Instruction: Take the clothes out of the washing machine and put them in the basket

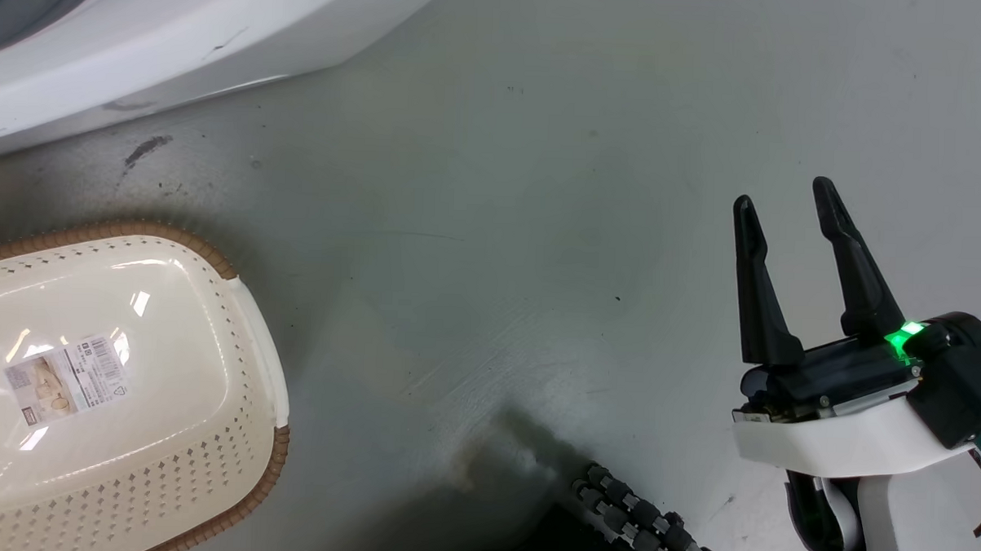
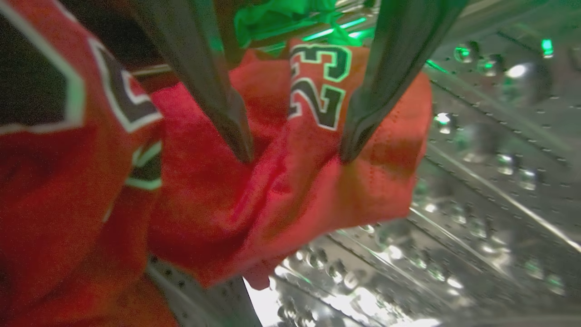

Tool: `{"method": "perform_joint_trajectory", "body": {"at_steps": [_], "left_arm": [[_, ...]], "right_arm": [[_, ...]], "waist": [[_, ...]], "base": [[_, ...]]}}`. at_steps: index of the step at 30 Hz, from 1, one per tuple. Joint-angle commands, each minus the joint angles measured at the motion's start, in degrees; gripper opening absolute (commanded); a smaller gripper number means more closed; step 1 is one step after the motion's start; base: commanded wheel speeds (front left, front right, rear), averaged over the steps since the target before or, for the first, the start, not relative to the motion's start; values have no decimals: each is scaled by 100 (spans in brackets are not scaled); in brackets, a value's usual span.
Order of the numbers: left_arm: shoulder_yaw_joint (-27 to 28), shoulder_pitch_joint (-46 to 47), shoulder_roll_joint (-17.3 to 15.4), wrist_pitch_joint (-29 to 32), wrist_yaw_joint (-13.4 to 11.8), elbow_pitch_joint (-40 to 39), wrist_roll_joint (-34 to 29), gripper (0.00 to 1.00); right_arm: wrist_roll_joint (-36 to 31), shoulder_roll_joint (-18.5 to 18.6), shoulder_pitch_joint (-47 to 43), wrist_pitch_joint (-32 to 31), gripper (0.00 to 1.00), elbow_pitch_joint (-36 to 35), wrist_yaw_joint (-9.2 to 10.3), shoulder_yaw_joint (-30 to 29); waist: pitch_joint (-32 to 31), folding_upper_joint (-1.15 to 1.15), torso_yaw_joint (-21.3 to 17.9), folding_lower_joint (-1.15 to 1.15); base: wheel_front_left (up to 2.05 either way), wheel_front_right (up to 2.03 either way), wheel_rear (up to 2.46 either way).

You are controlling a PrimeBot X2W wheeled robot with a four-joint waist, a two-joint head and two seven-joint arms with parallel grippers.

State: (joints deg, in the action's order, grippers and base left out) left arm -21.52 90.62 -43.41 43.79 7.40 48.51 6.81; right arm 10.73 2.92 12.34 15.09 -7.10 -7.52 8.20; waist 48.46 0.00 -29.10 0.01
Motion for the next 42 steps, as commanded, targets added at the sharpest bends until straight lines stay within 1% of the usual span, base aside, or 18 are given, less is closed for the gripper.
{"method": "perform_joint_trajectory", "body": {"at_steps": [1, 2, 3, 4, 9, 12, 18, 21, 25, 30, 33, 35, 39, 42], "left_arm": [[-16, -119, -25, 46, 6, -8, 66, 100], [-14, -145, -31, 85, 6, -16, 134, 100], [-34, -163, -34, 127, 5, -28, 190, 65], [-40, -165, -51, 149, 5, -60, 235, 0], [-76, -180, -91, 59, 6, -207, 389, 0], [-79, -170, -73, -168, -13, -293, 405, 0], [-35, -211, 136, -810, -243, -297, 465, 0], [14, -313, 334, -1304, -344, -248, 561, 0], [219, -476, 603, -2127, -533, -123, 813, 0], [278, -859, 962, -3031, -609, 57, 992, 0], [431, -1207, 1108, -3568, -648, 225, 1210, 0], [487, -1484, 1280, -3912, -640, 356, 1329, 0], [444, -1906, 1462, -4514, -619, 517, 1377, 0], [441, -2153, 1670, -4911, -582, 608, 1456, 0]], "right_arm": [[26, -6, 23, 11, 100, -36, 6, -9], [27, -7, 20, 11, 100, -46, 6, -22], [18, -7, 17, 11, 100, -51, 6, -31], [12, -7, 19, 11, 100, -56, 6, -35], [-20, -6, 108, 11, 100, -61, 6, -60], [-35, -6, 145, 11, 100, -52, 6, -80], [-140, -6, 216, 11, 100, -26, 6, -194], [-170, -5, 241, 12, 100, -1, 6, -313], [-319, -5, 239, 11, 100, 47, 6, -448], [-477, -4, 229, 12, 100, 85, 6, -643], [-549, -5, 220, 11, 100, 128, 6, -633], [-650, 3, 93, 12, 100, 171, 6, -652], [-753, -1, 29, 11, 100, 250, 6, -778], [-800, -2, -46, 11, 100, 304, 6, -824]], "waist": [[28, 0, -4, -1], [40, 0, 2, -1], [51, 0, 10, -1], [64, 0, 18, -1], [83, 0, 81, -1], [34, 0, 152, -1], [-181, 0, 362, -1], [-364, 0, 509, -1], [-648, 0, 707, -1], [-1009, 0, 993, -1], [-1263, 0, 1083, -1], [-1498, 0, 1160, -1], [-1776, 0, 1339, -1], [-1998, 0, 1457, -1]], "base": [[0, 0, 0], [0, 0, 0], [0, 0, 0], [0, 0, 0], [0, 0, 0], [0, 0, 0], [0, 0, 0], [0, 0, 0], [0, 0, 0], [0, 0, 0], [0, 0, 0], [0, 0, 0], [0, 0, 0], [0, 0, 0]]}}
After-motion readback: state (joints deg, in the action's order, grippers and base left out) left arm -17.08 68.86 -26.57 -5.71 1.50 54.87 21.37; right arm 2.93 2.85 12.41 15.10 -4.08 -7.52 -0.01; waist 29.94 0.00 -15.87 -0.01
